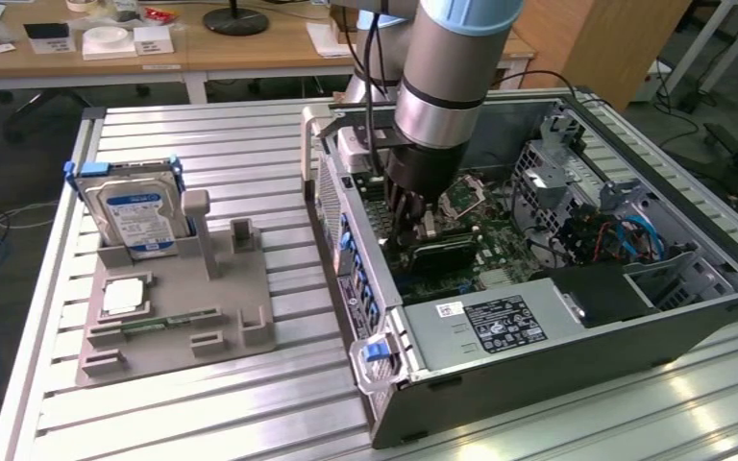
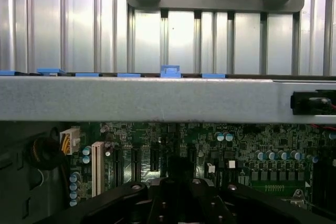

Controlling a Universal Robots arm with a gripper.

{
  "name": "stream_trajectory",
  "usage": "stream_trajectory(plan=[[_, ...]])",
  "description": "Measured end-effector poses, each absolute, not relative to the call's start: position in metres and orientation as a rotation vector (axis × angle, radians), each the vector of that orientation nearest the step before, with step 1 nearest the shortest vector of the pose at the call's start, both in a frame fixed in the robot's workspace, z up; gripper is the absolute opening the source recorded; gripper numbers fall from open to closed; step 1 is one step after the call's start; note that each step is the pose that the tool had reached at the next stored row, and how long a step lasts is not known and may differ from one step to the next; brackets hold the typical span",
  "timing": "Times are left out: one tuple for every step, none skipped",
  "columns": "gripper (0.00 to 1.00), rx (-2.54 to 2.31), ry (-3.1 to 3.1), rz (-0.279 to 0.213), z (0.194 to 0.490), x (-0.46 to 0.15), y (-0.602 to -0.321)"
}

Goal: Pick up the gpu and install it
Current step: 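Press down on the gpu until it lock into place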

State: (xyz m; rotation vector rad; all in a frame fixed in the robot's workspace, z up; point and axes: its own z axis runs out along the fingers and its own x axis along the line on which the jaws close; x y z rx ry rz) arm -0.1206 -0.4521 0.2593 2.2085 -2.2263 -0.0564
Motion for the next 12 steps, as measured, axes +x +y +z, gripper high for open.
stream_trajectory(plan=[[0.11,2.211,-2.228,-0.058,0.2601,-0.1207,-0.4522],[0.11,2.212,-2.23,-0.058,0.2616,-0.1205,-0.4521],[0.11,2.212,-2.229,-0.058,0.2638,-0.1205,-0.4522],[0.11,2.211,-2.228,-0.057,0.2662,-0.1207,-0.4524],[0.11,2.21,-2.228,-0.057,0.2674,-0.1206,-0.4523],[0.11,2.211,-2.228,-0.057,0.2674,-0.1206,-0.4523],[0.11,2.211,-2.228,-0.057,0.2675,-0.1207,-0.4523],[0.11,2.21,-2.228,-0.057,0.2676,-0.1207,-0.4524],[0.11,2.21,-2.228,-0.057,0.2677,-0.1207,-0.4524],[0.11,2.21,-2.228,-0.057,0.2677,-0.1207,-0.4524],[0.11,2.21,-2.228,-0.057,0.2678,-0.1207,-0.4524],[0.11,2.21,-2.228,-0.057,0.2677,-0.1207,-0.4524]])
